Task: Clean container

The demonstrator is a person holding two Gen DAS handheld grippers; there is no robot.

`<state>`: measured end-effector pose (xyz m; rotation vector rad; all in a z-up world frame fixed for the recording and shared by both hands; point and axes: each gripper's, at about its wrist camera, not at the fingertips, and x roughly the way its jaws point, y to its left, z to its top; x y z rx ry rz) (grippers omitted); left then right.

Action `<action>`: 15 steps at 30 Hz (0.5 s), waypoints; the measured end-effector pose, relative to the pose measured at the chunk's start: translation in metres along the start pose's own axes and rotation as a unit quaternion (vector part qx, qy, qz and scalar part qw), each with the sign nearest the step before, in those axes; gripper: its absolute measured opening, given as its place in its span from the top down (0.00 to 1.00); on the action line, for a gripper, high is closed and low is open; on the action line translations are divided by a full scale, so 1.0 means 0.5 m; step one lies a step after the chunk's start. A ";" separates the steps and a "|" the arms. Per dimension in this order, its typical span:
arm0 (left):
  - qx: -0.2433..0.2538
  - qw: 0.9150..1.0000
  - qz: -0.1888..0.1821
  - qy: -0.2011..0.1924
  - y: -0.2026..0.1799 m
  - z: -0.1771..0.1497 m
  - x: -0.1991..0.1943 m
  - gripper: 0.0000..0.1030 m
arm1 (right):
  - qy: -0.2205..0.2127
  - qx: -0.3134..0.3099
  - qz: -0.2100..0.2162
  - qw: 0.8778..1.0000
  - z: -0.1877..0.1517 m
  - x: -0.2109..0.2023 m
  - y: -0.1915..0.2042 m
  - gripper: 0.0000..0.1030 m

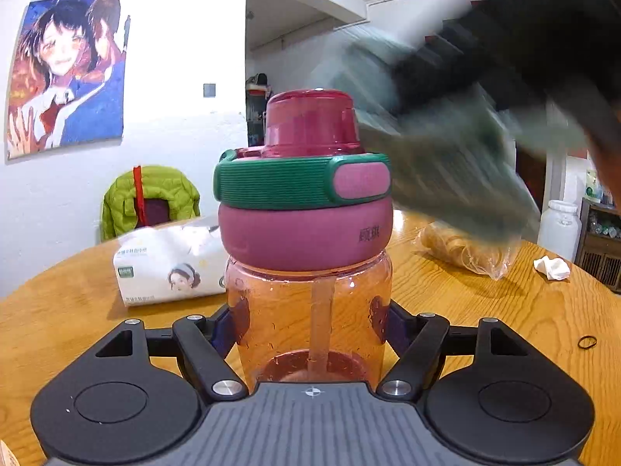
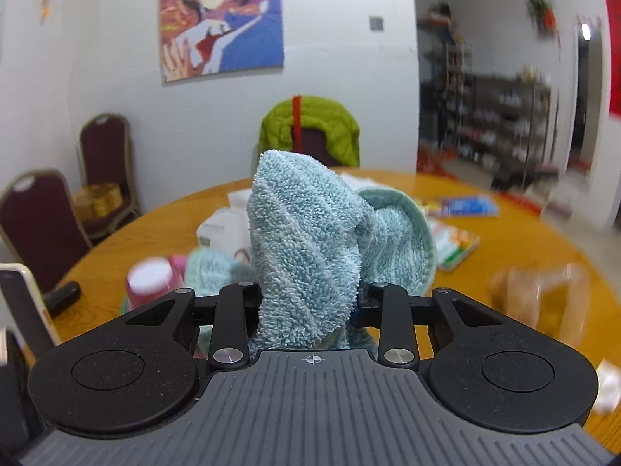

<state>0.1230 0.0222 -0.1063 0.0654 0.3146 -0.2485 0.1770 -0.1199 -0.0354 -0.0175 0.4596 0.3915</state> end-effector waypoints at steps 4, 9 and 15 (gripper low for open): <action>-0.031 0.999 -0.005 0.020 0.008 0.017 0.014 0.29 | 0.026 0.090 0.034 0.995 -0.075 -0.004 -0.090 0.67; -0.047 0.998 0.002 0.034 0.006 0.035 0.021 0.29 | 0.051 0.158 0.063 0.984 -0.166 0.009 -0.139 0.67; -0.165 0.986 -0.012 0.034 0.063 0.034 0.025 0.30 | 0.062 0.198 0.092 0.974 -0.218 0.020 -0.157 0.67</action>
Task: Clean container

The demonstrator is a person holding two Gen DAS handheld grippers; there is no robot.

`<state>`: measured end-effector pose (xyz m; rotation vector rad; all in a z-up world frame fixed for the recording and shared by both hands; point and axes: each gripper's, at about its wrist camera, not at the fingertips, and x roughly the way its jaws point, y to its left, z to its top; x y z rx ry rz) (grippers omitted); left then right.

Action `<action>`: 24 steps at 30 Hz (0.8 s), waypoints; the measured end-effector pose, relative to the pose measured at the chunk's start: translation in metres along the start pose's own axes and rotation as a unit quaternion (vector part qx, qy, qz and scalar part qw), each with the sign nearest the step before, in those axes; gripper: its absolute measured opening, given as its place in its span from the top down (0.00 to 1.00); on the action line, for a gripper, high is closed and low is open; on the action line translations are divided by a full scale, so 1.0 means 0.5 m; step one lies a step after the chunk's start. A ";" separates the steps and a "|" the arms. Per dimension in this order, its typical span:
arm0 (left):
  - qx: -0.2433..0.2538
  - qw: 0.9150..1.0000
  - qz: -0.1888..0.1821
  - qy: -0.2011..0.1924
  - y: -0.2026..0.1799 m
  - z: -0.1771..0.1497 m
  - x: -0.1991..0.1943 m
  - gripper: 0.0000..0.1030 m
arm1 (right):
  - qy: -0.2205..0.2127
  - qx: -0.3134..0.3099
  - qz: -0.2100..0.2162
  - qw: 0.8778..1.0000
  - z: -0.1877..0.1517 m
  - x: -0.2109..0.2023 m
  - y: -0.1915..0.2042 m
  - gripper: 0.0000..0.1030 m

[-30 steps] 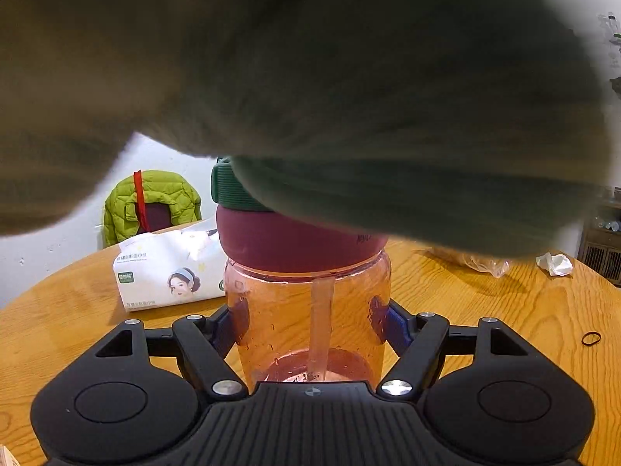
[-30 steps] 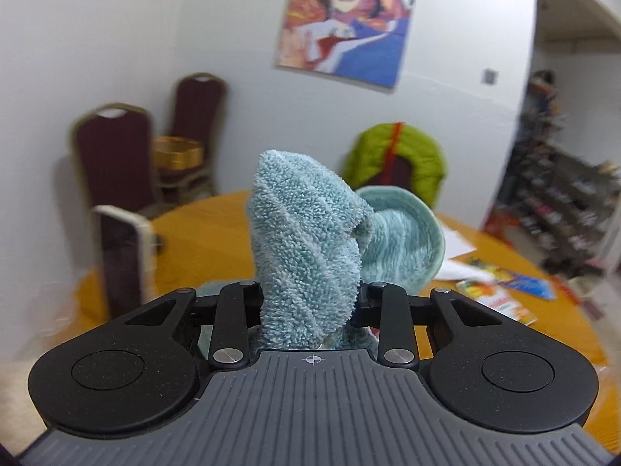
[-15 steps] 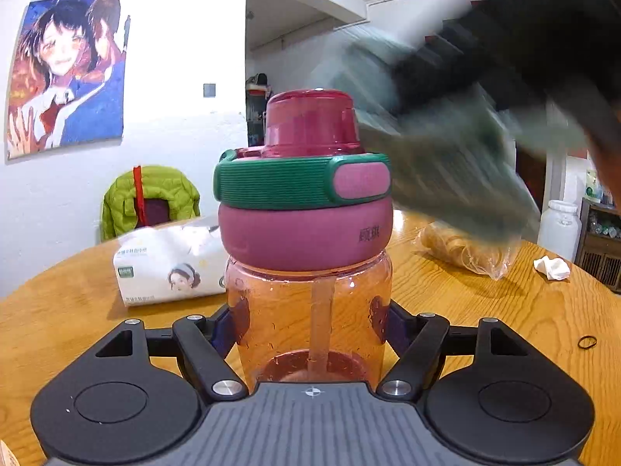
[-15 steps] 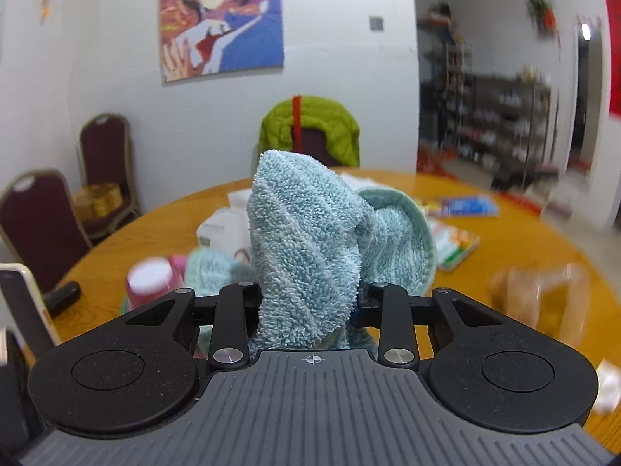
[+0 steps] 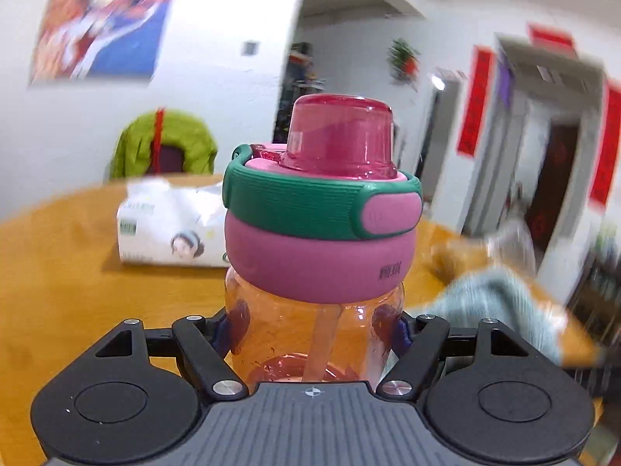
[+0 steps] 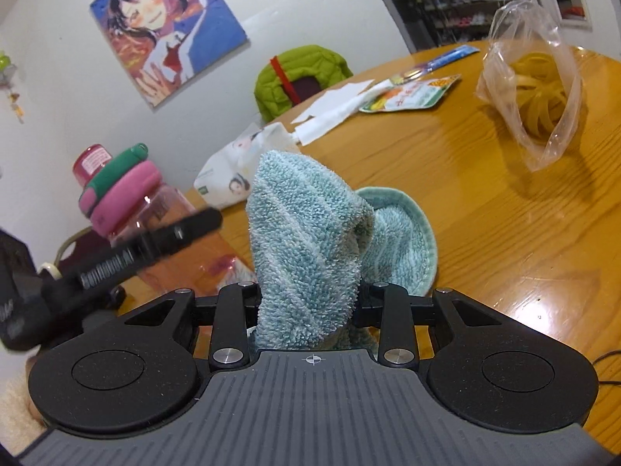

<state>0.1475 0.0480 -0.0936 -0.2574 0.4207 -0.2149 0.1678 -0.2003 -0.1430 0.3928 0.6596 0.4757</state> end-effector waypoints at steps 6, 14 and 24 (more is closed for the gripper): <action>-0.186 0.980 -0.070 -0.011 0.112 -0.014 -0.002 0.30 | 0.017 -0.016 -0.006 1.000 -0.021 0.028 0.008 0.66; -0.246 0.966 -0.077 -0.029 0.138 -0.029 -0.027 0.31 | 0.052 -0.050 -0.032 0.997 -0.011 0.072 0.033 0.64; -0.253 0.964 -0.074 -0.044 0.137 -0.029 -0.032 0.31 | 0.129 -0.003 0.059 0.990 0.006 0.089 0.057 0.66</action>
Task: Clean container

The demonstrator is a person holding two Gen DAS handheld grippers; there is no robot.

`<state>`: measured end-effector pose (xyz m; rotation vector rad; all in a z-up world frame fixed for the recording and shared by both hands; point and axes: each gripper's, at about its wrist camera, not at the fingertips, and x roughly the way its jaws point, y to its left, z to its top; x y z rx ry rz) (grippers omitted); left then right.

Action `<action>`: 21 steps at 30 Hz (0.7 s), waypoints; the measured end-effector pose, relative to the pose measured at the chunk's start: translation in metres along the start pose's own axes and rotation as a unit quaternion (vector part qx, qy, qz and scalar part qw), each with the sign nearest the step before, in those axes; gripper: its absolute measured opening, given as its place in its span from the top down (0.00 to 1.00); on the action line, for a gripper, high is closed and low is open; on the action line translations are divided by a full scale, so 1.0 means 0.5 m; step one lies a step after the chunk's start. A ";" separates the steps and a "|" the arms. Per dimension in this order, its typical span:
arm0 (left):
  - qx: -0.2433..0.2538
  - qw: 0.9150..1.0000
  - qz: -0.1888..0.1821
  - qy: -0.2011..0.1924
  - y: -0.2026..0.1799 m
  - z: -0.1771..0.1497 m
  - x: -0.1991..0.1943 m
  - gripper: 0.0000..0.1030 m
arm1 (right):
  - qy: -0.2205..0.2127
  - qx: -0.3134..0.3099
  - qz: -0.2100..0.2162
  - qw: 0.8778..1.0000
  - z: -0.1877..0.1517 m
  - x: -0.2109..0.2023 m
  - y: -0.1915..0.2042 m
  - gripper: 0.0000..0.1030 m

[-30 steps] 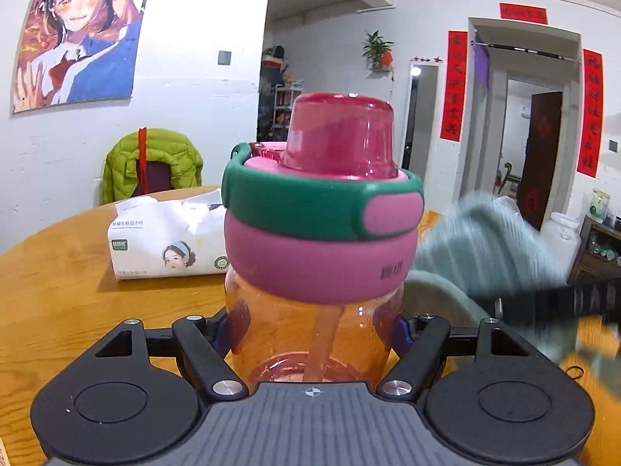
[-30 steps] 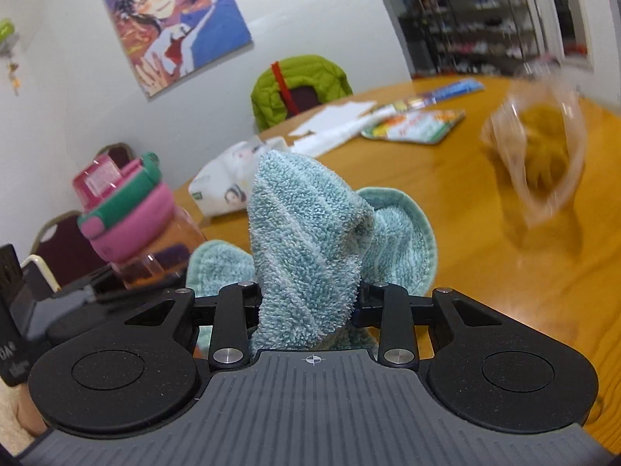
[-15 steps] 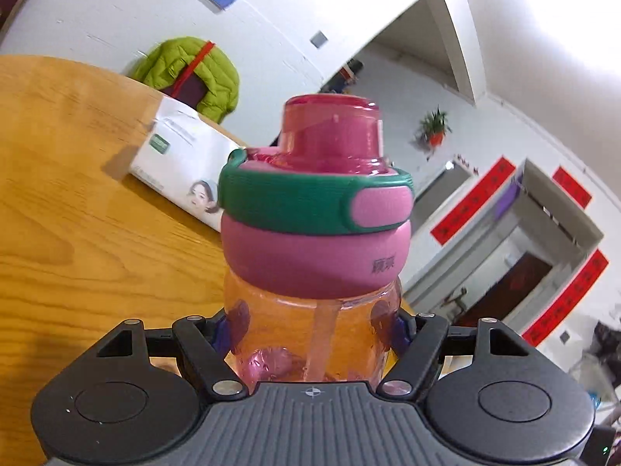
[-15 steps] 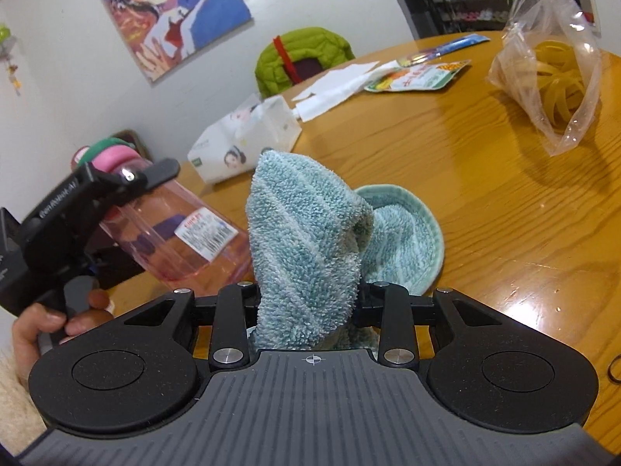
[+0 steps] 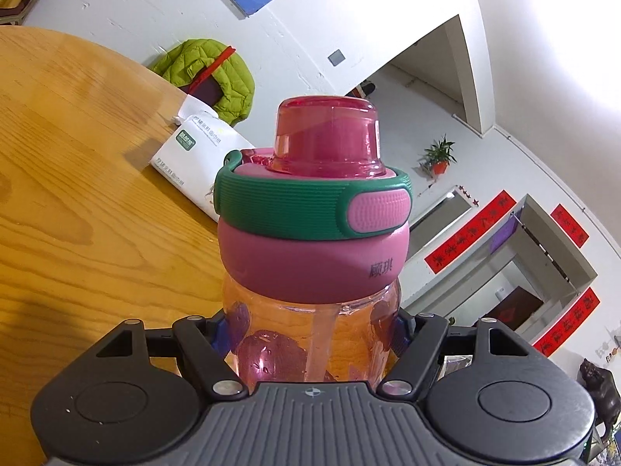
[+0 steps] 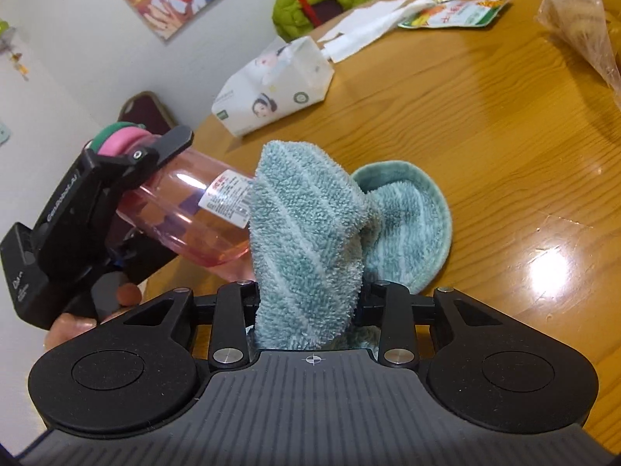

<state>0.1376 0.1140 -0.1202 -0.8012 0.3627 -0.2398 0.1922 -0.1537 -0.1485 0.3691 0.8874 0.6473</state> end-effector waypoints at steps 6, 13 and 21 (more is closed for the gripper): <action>0.005 1.000 0.000 -0.005 0.004 0.000 0.008 0.31 | 0.038 0.004 0.053 0.998 -0.015 -0.007 0.014 0.66; -0.007 1.000 -0.001 -0.004 0.026 0.000 0.009 0.31 | 0.039 0.022 0.060 0.997 -0.018 0.005 -0.029 0.66; -0.005 1.000 -0.002 -0.005 0.028 -0.003 0.010 0.31 | -0.026 0.068 -0.026 0.997 0.031 0.000 -0.063 0.66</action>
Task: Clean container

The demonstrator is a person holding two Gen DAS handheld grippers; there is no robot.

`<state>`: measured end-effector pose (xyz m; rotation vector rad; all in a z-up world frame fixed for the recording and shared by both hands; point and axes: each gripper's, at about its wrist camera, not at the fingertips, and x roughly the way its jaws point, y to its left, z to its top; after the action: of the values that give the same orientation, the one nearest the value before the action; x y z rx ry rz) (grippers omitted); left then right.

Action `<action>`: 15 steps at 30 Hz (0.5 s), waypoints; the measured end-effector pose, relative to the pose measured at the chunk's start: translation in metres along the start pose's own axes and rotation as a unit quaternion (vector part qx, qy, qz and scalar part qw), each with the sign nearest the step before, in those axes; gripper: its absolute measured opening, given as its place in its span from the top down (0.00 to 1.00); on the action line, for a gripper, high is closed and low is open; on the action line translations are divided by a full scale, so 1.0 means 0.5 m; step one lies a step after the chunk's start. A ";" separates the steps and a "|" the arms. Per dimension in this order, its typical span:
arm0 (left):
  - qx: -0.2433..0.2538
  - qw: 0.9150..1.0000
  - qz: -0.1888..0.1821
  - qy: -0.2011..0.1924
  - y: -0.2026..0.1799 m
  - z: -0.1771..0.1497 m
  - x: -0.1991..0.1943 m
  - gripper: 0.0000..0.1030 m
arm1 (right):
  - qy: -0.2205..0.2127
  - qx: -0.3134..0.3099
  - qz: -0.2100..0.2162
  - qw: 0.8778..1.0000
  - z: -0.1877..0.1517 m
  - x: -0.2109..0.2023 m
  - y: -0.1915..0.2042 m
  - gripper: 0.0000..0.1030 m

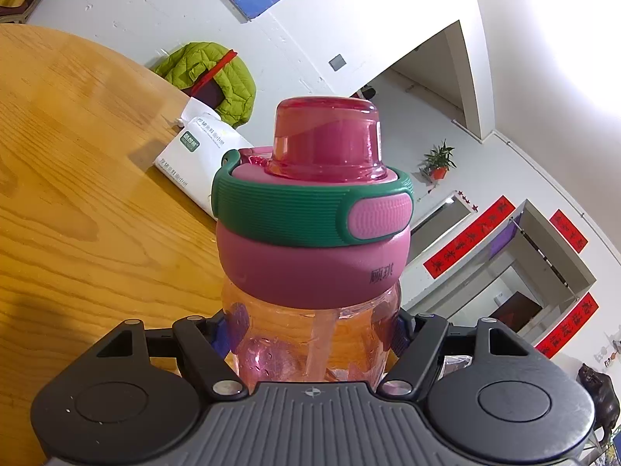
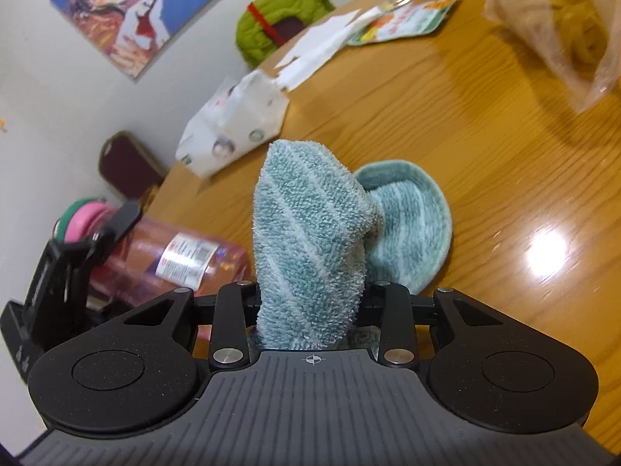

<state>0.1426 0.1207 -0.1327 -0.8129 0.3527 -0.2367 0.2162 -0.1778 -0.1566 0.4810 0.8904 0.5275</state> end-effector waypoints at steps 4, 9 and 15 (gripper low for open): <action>-0.003 1.000 -0.001 0.000 0.002 0.000 0.001 0.31 | -0.010 -0.013 -0.018 1.000 0.002 -0.002 0.008 0.66; -0.012 1.000 0.000 0.003 0.006 0.002 0.002 0.31 | -0.023 -0.029 -0.043 0.998 0.006 -0.006 0.018 0.66; -0.009 1.000 -0.002 0.004 0.006 0.004 0.003 0.31 | -0.039 -0.048 -0.072 0.996 0.011 -0.010 0.030 0.66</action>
<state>0.1449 0.1233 -0.1341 -0.8298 0.3622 -0.2405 0.2146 -0.1701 -0.1418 0.3453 0.8145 0.4151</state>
